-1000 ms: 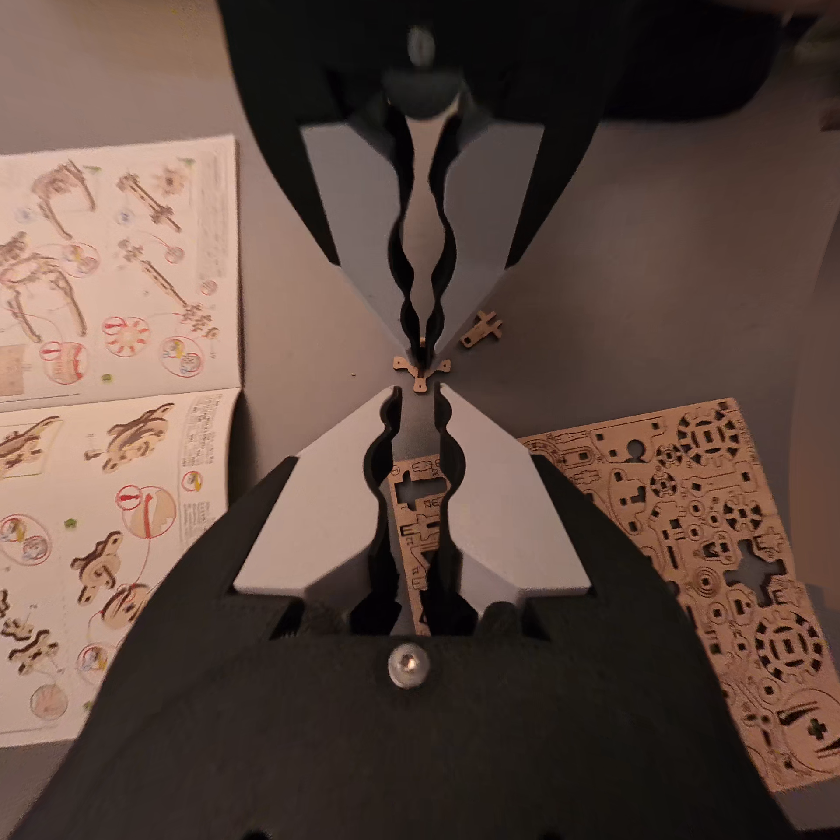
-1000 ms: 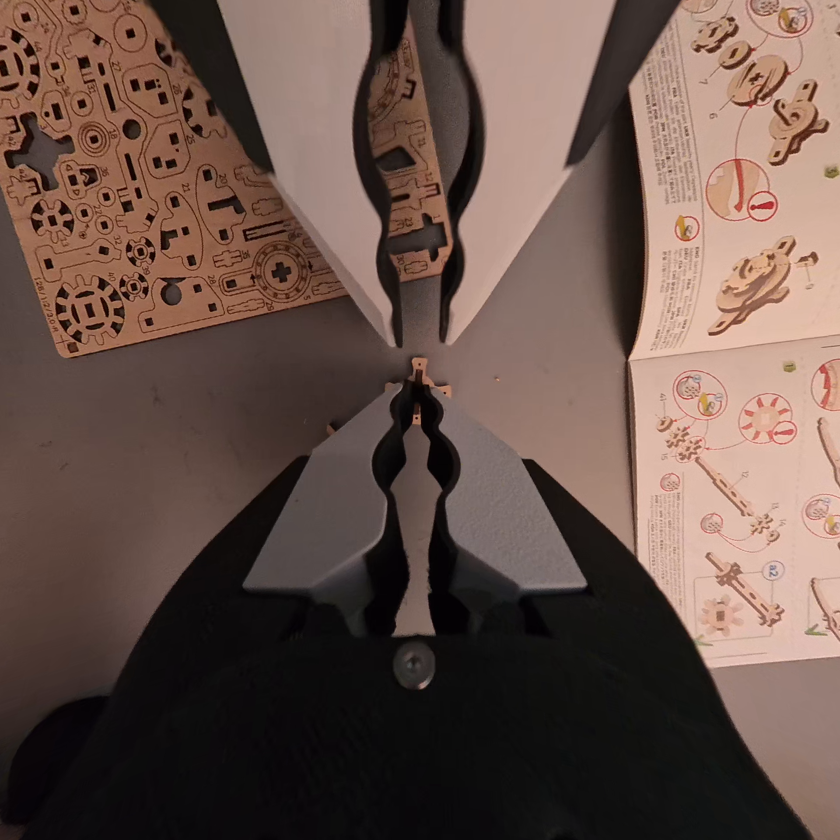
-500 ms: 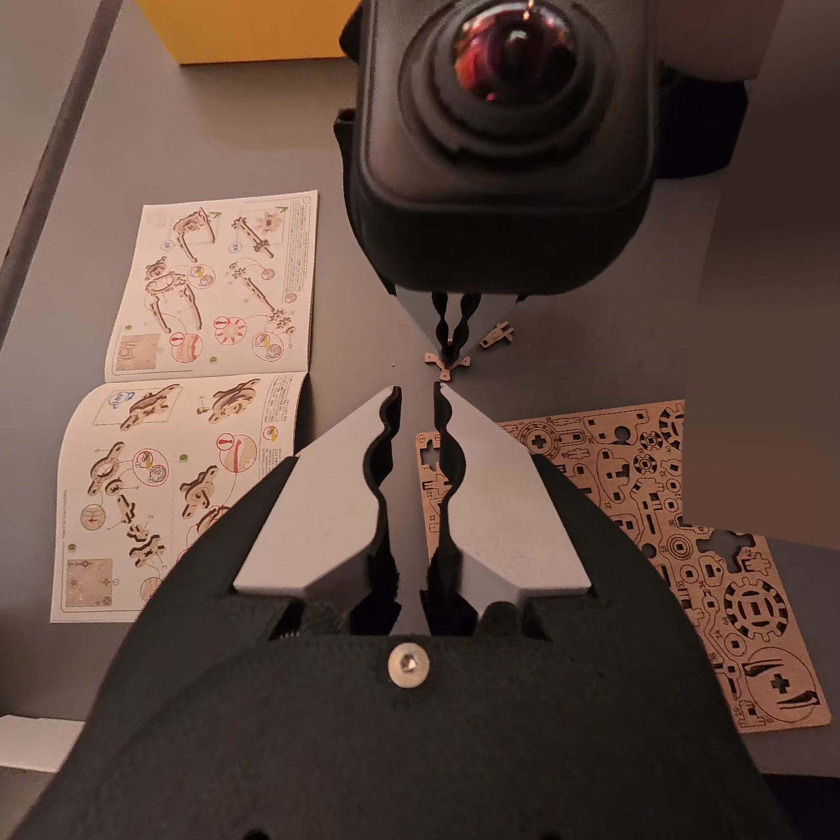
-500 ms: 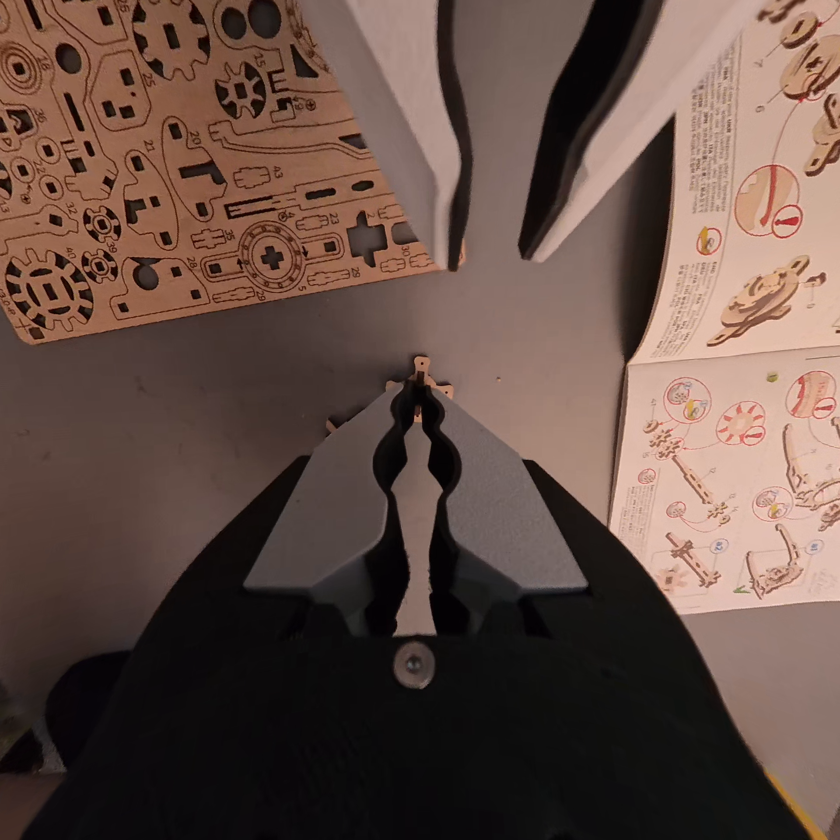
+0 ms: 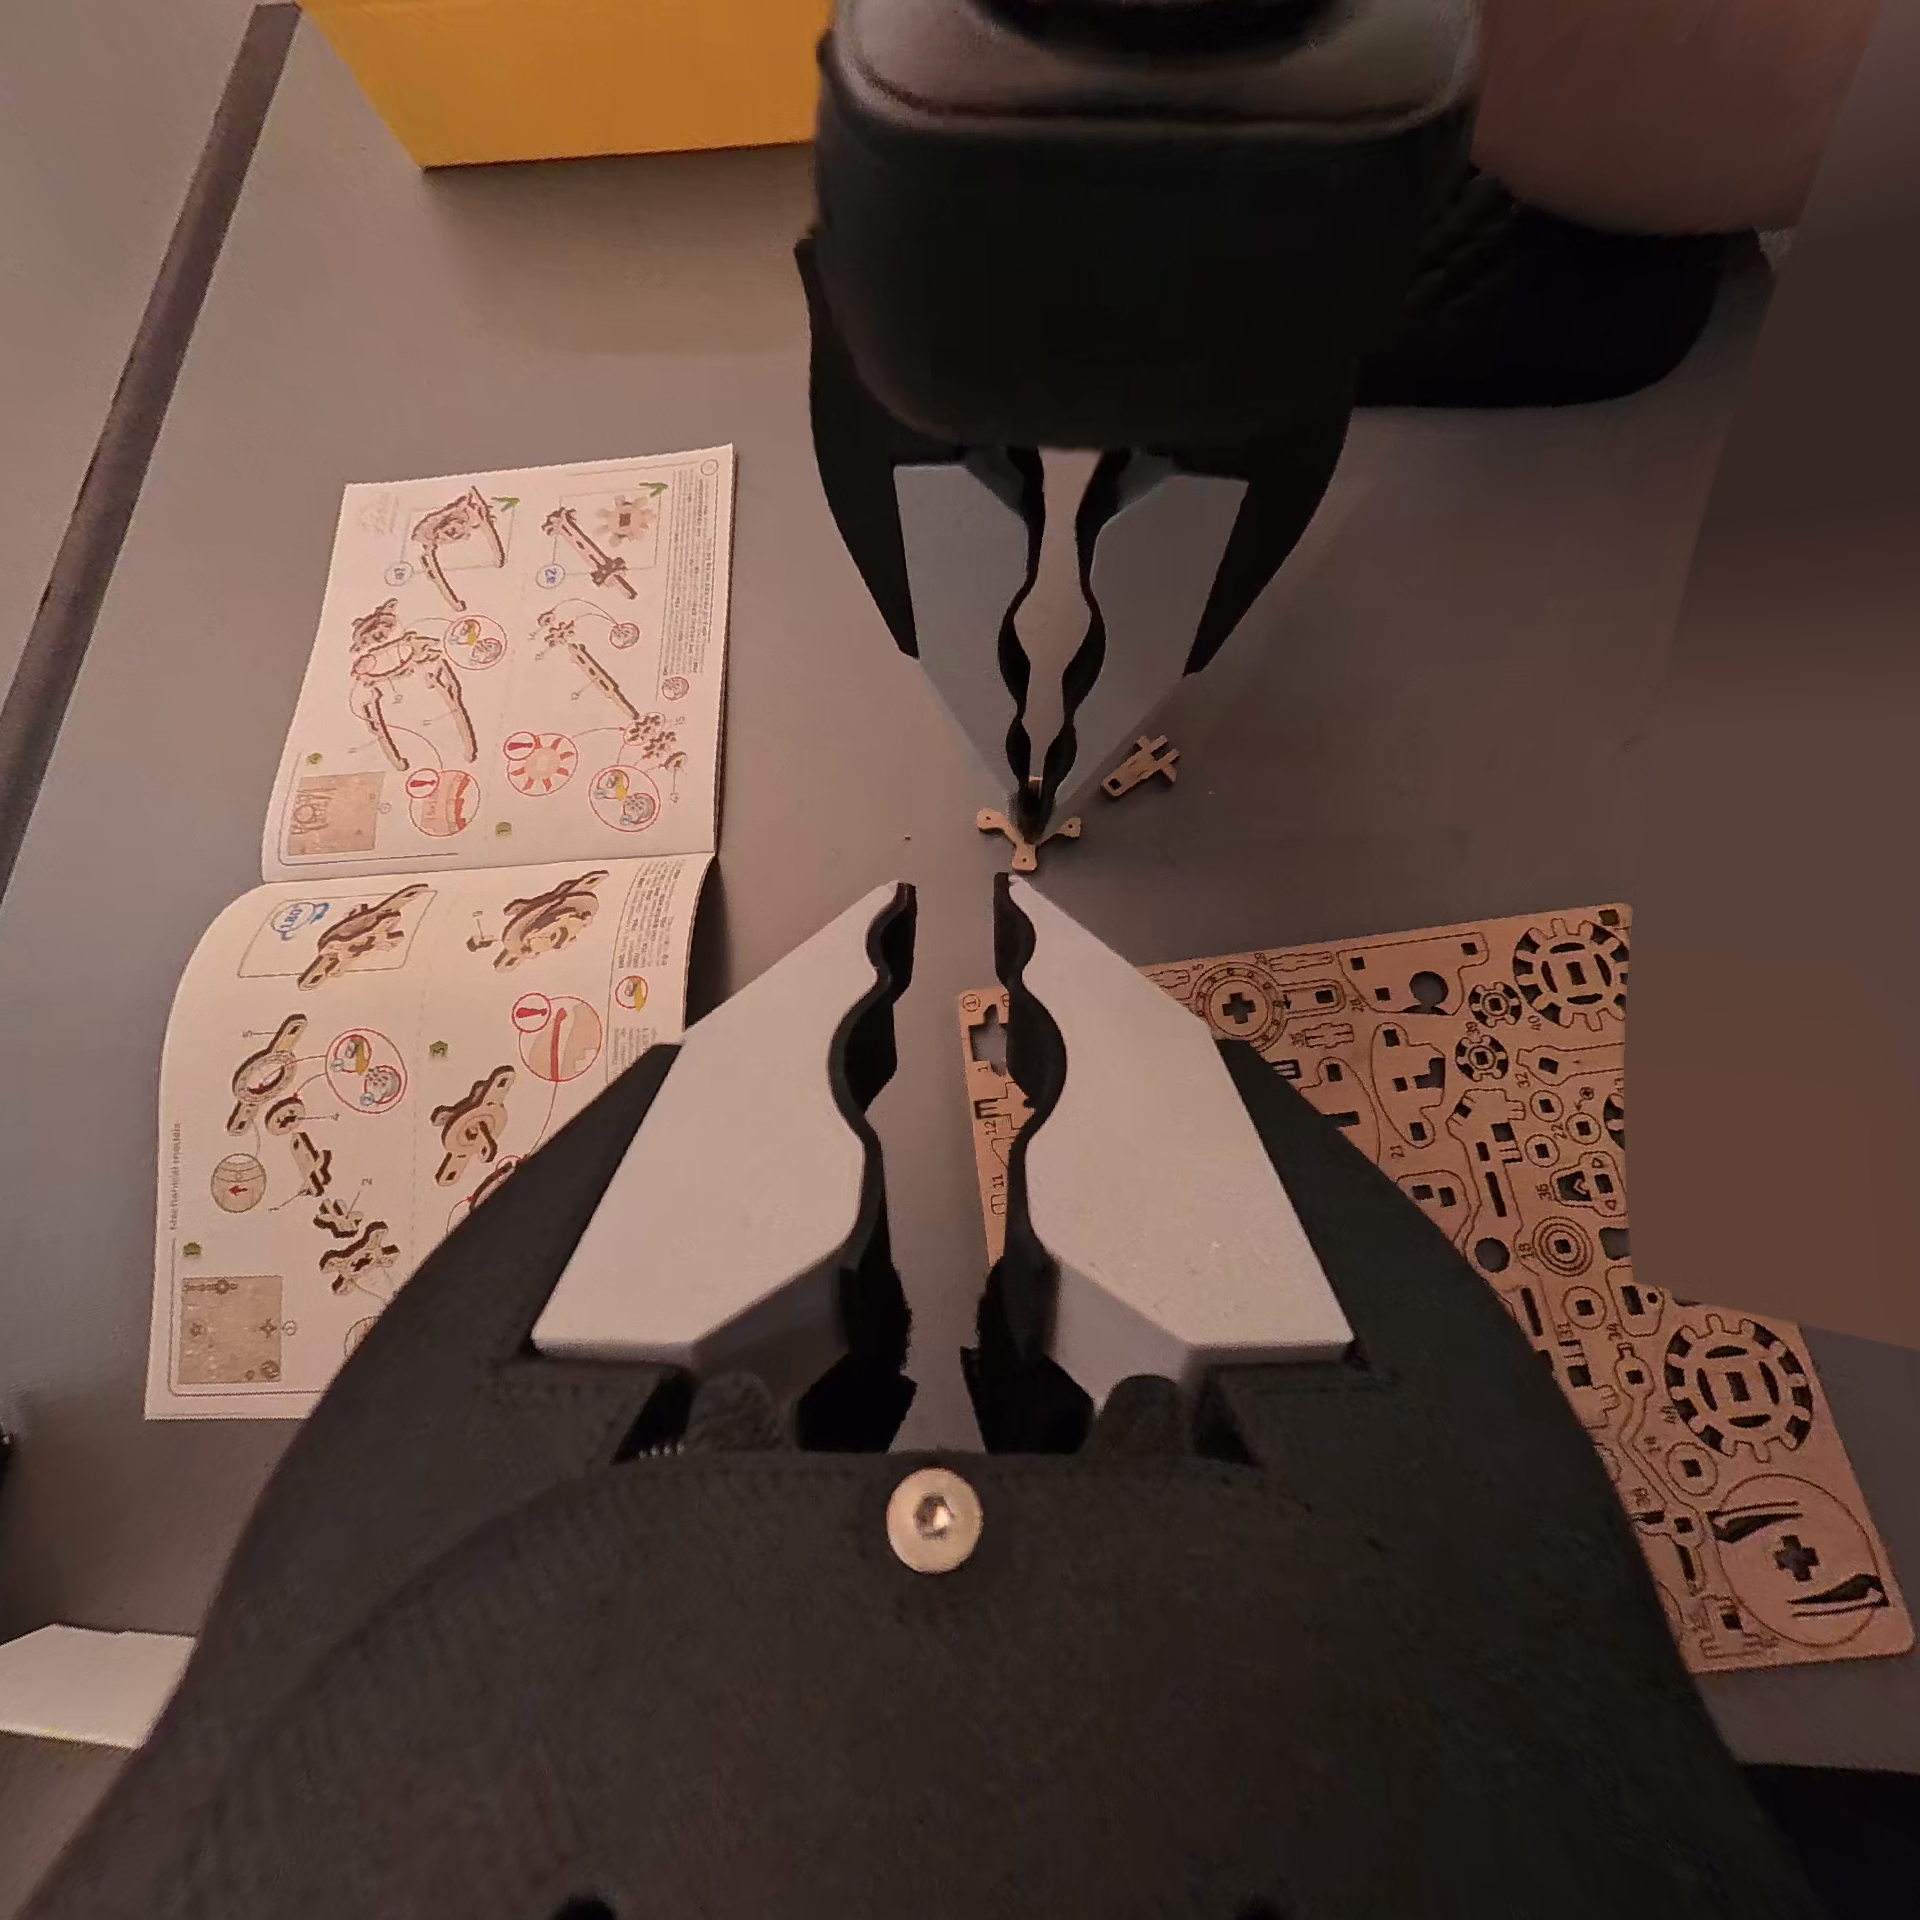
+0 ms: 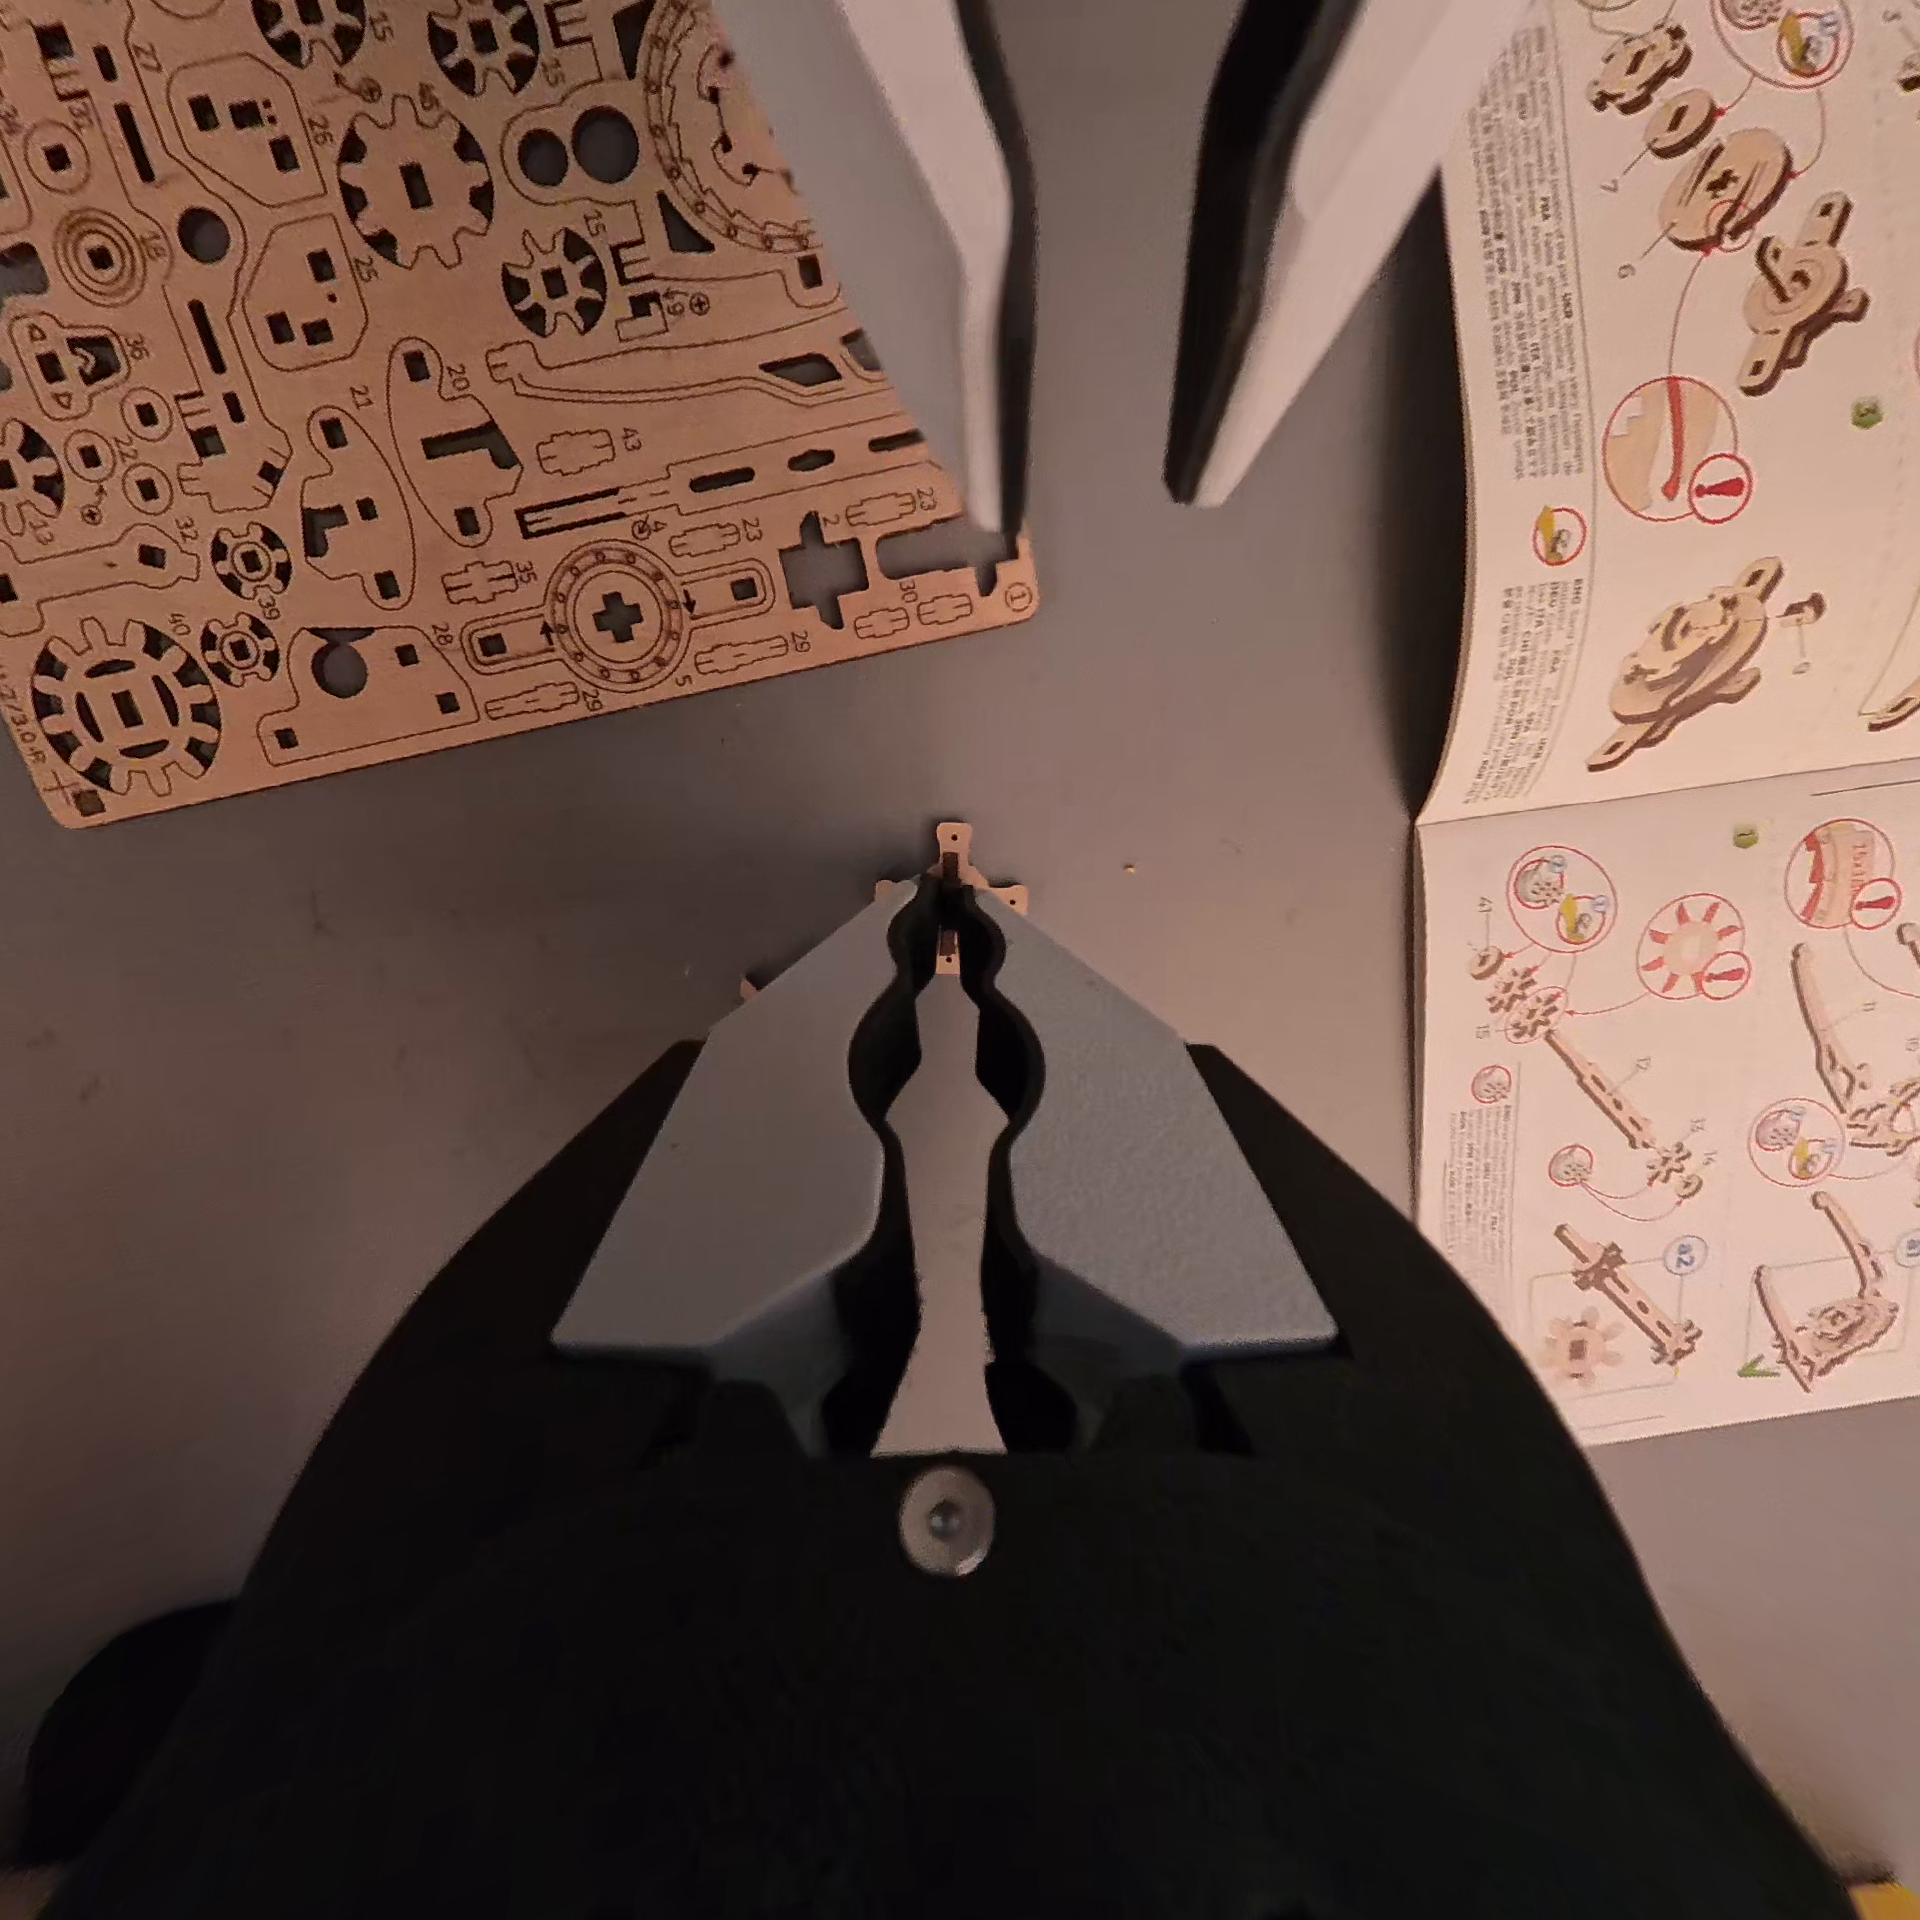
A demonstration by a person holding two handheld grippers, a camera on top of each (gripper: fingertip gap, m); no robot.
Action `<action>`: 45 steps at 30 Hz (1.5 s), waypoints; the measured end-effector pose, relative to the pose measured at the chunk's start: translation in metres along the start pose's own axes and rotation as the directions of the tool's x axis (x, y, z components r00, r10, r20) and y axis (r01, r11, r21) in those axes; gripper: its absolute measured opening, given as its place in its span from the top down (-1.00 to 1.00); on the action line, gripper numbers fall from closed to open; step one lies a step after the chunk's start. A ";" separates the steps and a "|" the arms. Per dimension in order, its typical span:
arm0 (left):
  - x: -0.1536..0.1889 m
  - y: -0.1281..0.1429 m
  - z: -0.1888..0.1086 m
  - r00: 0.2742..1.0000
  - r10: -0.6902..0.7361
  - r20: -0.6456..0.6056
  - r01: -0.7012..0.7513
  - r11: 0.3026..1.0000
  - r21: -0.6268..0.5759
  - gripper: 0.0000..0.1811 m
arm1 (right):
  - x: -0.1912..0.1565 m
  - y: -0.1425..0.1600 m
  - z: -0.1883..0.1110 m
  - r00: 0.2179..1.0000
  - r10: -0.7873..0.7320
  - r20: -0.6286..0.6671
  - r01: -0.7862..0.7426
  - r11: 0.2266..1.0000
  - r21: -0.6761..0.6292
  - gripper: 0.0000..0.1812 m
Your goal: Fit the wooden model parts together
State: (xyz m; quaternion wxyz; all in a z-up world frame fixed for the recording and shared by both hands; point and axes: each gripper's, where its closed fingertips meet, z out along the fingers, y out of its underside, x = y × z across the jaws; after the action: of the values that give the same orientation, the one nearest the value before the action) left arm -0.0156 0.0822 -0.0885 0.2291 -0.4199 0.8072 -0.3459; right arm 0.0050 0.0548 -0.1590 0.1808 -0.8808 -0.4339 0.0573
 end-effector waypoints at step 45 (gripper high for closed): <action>-0.005 0.004 -0.001 1.000 0.009 -0.001 -0.009 1.000 -0.012 0.87 | 0.001 -0.009 -0.011 0.992 0.104 0.074 -0.105 0.994 0.007 0.99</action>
State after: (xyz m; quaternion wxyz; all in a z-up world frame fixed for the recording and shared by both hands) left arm -0.0154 0.0885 -0.0902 0.2278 -0.4175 0.8112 -0.3403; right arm 0.0018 0.0574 -0.1456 0.1665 -0.8985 -0.3933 0.1014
